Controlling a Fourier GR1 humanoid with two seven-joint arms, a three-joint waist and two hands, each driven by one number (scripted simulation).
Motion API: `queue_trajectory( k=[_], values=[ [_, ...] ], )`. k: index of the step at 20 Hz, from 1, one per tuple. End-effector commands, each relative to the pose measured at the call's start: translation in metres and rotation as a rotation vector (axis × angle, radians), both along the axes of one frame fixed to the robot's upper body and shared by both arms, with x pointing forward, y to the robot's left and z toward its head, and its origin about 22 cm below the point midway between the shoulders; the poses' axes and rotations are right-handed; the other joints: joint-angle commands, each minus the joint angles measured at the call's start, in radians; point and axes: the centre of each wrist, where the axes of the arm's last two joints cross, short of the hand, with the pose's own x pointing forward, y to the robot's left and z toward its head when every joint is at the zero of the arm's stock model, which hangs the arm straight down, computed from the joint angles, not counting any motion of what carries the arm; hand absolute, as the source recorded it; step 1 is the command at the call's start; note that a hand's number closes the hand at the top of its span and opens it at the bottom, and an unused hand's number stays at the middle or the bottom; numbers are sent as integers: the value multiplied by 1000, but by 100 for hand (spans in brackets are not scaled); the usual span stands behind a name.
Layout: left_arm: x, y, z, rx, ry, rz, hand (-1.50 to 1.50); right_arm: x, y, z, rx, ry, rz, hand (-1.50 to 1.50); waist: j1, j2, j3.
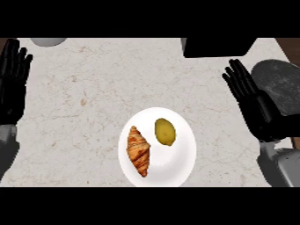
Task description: Pick the lemon from the plate and place it in the pan
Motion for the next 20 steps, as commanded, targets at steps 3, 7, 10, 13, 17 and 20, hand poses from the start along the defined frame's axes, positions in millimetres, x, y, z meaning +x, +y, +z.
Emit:
queue_trajectory(
  k=[3, 7, 10, 13, 17, 20],
  values=[
    [-26, -12, -58, -138, 250, 41, 0, -13, 25, -33, 13, 56, -140, 150, 46, 25, -4],
    [-66, -42, -129, -294, 530, 37, 0, -30, 39, -47, -296, -5, -68, 150, 52, 26, -14],
    [-77, -37, -140, -309, 575, 81, 0, -57, 50, -70, -305, -107, -394, -150, 1, 8, -13],
    [-81, -25, -135, -303, 566, 76, 0, -98, 99, -92, -324, -168, -460, -150, 17, 8, -8],
    [-82, -44, -140, -325, 557, 72, 0, -127, 129, -117, -460, -177, -596, -150, 22, 17, -9],
    [-76, -39, -136, -308, 548, 73, 0, -133, 140, -122, -521, -121, -666, -150, 29, 22, -9]
  ],
)
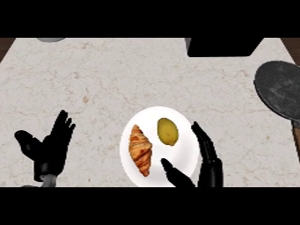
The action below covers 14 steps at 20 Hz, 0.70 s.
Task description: Pick the lemon from the plate and place it in the pan
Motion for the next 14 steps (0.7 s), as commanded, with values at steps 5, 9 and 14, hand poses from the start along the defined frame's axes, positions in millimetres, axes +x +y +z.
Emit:
queue_trajectory(
  k=[5, 9, 14],
  values=[
    [-3, -8, -2, -5, 11, -19, 0, 20, 11, 26, -137, 104, -178, -150, 12, 6, 1],
    [-7, -3, -11, -23, -4, -27, 0, 55, 14, 70, -219, 222, -188, -150, 18, 7, 1],
    [-4, -12, -2, -10, -8, -42, 0, 73, 22, 68, -452, 603, -115, -150, 39, 8, 0]
  ],
)
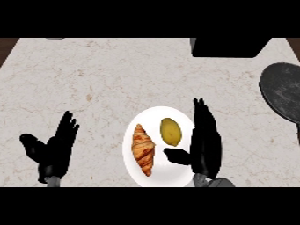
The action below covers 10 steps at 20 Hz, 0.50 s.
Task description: Pick the lemon from the plate and place it in the pan
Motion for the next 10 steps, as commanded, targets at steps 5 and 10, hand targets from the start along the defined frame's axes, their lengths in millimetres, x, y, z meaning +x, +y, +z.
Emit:
queue_trajectory(
  k=[5, 10],
  values=[
    [2, -8, 5, -10, 10, -23, 0, 54, 27, 52, -263, 383, -1, -150, 20, 4, 3],
    [5, -7, 10, -10, 20, -5, 0, 78, 29, 74, -266, 408, 44, -150, -1, 1, 4]
  ],
)
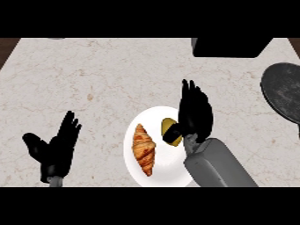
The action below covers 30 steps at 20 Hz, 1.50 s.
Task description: Pick the lemon from the plate and place it in the pan
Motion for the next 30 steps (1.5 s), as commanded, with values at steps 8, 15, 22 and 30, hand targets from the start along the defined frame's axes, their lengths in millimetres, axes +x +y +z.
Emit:
queue_trajectory(
  k=[8, 15, 22, 30],
  values=[
    [-5, -3, -7, -4, 23, -4, 0, 8, 19, -8, -85, 395, 35, -150, -2, -1, 0],
    [-12, 0, -5, -15, 2, 19, 0, 5, 10, -14, -27, 320, 25, -150, -9, -1, 0],
    [-7, 2, -15, -2, 14, -4, 0, 13, -3, -39, -30, 234, 22, -150, -10, 1, 0],
    [-13, 11, -8, -9, 21, 11, 0, -6, 0, -67, -27, 291, 11, -150, -9, 0, 0]
  ],
)
